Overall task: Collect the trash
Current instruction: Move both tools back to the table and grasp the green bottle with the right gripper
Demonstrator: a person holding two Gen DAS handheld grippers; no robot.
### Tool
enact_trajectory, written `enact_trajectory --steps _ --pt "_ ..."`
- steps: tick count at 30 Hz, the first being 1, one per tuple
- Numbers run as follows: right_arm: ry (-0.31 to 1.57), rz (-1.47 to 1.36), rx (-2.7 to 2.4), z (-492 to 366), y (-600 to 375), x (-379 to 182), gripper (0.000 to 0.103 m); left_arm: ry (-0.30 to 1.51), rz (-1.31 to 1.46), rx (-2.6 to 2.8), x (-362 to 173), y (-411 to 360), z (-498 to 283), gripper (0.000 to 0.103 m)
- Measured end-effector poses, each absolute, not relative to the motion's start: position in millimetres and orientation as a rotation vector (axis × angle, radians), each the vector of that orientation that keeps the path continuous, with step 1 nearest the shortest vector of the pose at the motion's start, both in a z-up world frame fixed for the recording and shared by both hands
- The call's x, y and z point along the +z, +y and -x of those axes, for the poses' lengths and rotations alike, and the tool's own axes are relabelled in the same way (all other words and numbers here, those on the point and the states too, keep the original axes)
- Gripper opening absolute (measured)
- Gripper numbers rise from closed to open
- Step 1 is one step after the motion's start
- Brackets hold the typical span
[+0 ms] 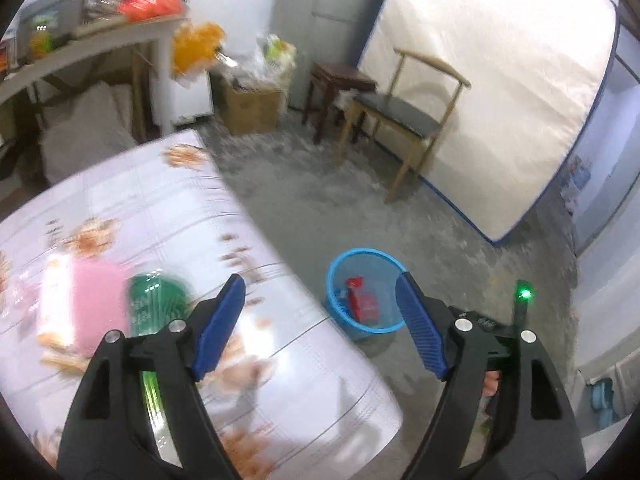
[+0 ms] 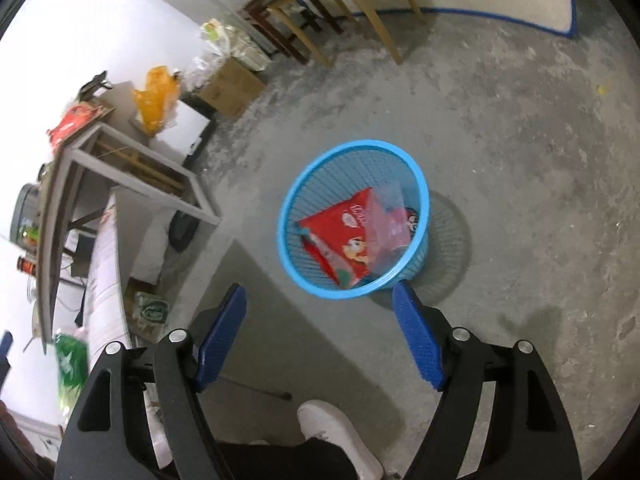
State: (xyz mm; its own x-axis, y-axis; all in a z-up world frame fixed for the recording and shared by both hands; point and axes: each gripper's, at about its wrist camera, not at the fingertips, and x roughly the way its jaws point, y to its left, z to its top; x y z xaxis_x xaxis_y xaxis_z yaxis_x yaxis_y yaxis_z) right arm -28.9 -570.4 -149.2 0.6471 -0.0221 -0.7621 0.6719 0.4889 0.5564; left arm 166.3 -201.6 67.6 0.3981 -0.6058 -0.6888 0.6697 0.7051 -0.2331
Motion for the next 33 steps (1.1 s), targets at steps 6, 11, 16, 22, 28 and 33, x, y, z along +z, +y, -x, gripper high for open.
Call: enact_trajectory --steps 6,11,16,22,28,33 --pt "0.784 -0.892 -0.338 14.4 -518.6 -99.0 0.079 0.749 0.002 -0.618 60.8 -87.7 -135.7 0.076" --pt "0.805 -0.849 -0.200 -16.8 -466.2 -66.3 0.083 0.790 0.075 -0.472 29.0 -17.1 -127.3 0.076" --pt "0.846 -0.799 0.008 -67.7 -386.7 -44.0 0.086 0.852 0.161 -0.415 -4.6 15.8 -123.8 0.076" --pt "0.933 -0.693 0.130 -124.1 -295.8 -36.0 0.088 0.869 0.177 -0.413 -25.3 20.8 -120.2 0.076" --pt "0.964 -0.626 0.108 -148.9 -256.7 -31.5 0.088 0.869 0.202 -0.451 -35.4 16.8 -118.4 0.075" --pt "0.979 -0.628 0.101 -164.4 -250.7 -35.1 0.092 0.886 0.204 -0.487 -44.1 7.9 -120.7 0.069"
